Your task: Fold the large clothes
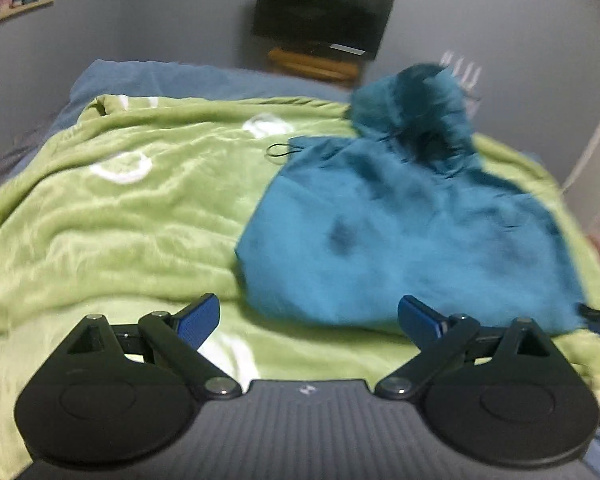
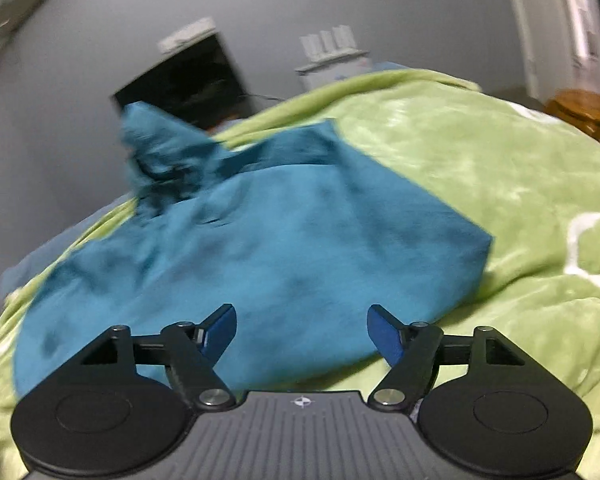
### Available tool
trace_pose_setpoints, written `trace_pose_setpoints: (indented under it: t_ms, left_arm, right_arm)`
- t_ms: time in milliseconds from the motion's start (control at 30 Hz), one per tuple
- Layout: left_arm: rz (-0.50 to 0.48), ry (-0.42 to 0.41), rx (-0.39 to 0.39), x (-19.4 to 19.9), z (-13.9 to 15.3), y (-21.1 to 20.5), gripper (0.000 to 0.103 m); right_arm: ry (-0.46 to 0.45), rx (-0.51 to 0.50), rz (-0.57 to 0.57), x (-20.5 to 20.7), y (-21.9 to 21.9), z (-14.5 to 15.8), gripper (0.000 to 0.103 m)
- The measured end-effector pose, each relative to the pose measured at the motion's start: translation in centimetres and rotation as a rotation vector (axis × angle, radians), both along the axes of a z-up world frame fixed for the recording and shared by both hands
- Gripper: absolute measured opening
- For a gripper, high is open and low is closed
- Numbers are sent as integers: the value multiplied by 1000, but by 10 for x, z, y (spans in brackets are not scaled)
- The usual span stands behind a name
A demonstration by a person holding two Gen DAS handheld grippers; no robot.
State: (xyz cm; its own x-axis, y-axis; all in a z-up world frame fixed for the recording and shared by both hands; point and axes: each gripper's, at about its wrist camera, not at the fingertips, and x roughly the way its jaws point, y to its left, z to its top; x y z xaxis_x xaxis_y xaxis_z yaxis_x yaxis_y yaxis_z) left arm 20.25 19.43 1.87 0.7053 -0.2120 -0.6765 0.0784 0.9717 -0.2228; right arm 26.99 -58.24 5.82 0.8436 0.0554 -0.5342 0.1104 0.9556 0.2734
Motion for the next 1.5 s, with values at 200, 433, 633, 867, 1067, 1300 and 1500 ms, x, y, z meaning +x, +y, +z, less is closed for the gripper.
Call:
trace_pose_setpoints:
  t_ms: [200,433,633,867,1067,1300,1500]
  left_arm:
    - [25,7,-57,-35,-3,-17,97]
    - [-92,18,-6,-36,-8,-66,97]
    - [-71,71,-65,-4,-27,-81,97]
    - [234,184,-300,67,-89,-77,97]
    - [367,202,-319,94,-133,-76,97]
    - [423,-52,-600,86,-138,-58,87]
    - [447,-42,-694,84,-163,-48,76]
  right_arm:
    - [-75,-240,133,22,99,18,76]
    - [64,-361,183,58,148,-30,71]
    - [67,-226,238,36,123,-24,71]
    - [89,38,-85,4,16,10,75]
    - [166,383,-270,0,-62,-31,77]
    - [-43,476,-245,7,-76,-32,76]
    - [11,521,-237,30,-85,-47,70]
